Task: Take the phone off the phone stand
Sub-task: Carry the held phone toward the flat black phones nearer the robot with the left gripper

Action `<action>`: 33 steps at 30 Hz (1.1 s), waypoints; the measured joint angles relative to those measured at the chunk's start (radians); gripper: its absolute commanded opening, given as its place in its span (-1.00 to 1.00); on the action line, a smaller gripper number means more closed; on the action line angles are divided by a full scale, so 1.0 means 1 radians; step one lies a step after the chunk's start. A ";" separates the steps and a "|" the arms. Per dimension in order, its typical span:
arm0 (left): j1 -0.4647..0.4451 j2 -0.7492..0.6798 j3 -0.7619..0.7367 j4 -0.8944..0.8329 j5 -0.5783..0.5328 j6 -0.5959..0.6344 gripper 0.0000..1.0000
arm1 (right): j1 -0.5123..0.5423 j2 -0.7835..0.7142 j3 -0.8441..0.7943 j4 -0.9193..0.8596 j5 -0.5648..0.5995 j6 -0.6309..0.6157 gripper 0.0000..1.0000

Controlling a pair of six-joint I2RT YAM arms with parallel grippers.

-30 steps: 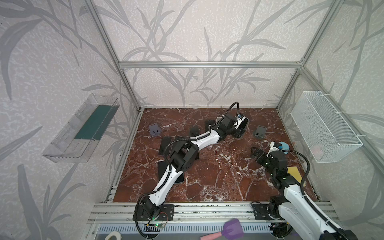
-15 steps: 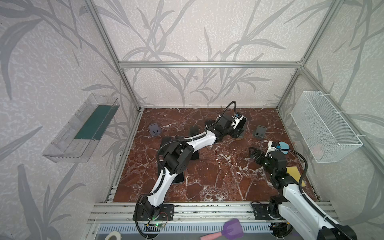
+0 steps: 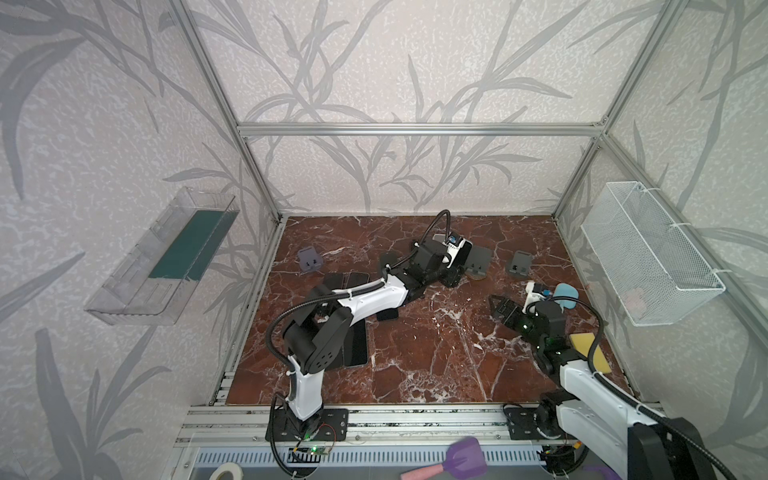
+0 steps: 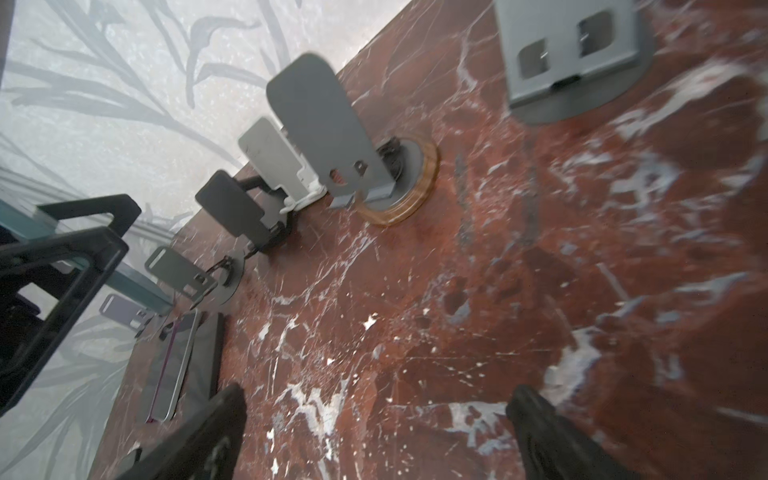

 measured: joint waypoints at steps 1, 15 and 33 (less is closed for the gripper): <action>0.000 -0.028 -0.030 -0.003 -0.016 -0.007 0.11 | 0.022 0.025 0.000 0.031 -0.011 -0.002 0.95; -0.013 -0.387 -0.374 -0.111 -0.188 -0.158 0.07 | 0.152 0.140 0.009 0.170 -0.017 -0.037 0.93; -0.092 -0.805 -0.656 -0.393 -0.315 -0.472 0.03 | 0.167 0.142 0.031 0.109 0.044 -0.075 0.93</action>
